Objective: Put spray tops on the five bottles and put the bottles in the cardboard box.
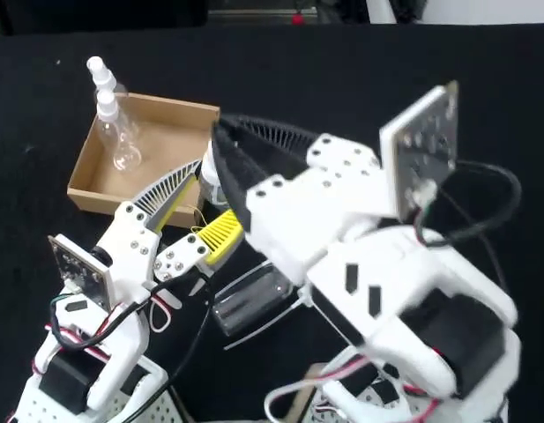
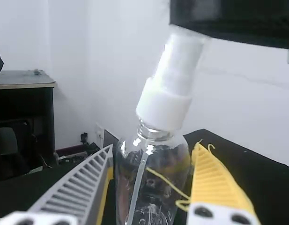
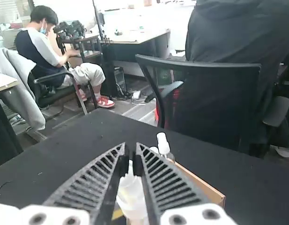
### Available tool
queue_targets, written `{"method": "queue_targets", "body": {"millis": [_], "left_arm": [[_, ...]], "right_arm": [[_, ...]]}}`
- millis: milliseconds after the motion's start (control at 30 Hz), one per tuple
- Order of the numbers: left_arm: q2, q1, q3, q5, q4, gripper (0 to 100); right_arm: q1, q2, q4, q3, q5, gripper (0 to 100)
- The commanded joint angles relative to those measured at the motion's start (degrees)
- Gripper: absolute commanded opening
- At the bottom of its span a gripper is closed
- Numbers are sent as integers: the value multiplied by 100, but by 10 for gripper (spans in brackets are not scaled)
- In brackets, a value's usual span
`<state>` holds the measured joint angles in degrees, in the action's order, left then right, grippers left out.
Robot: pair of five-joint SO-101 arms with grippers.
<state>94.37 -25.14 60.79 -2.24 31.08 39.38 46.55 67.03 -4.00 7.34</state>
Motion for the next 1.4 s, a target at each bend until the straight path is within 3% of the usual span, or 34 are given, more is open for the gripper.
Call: {"method": "queue_targets", "body": {"millis": [0, 333, 500, 700, 867, 1067, 1367], "left_arm": [[53, -22, -84, 26, -158, 230], [53, 13, 84, 26, -158, 231], [53, 602, 119, 26, -123, 231], [-9, 1684, 110, -9, -246, 231], [-334, 2264, 488, 26, -1266, 231], [-2048, 2492, 286, 9, -2470, 231], [-4369, 2492, 154, 0, -4589, 231]], "right_arm": [[-9, 75, 88, -154, -79, 18], [-791, 110, -325, -1068, -79, 70], [-1204, 119, -26, -1349, -79, 70], [-2505, 110, 862, -1024, -79, 74], [-3411, 119, 1196, 66, -79, 74], [-3930, 119, 1169, 1886, -79, 74], [-4308, 119, -695, 4479, -79, 74]]}}
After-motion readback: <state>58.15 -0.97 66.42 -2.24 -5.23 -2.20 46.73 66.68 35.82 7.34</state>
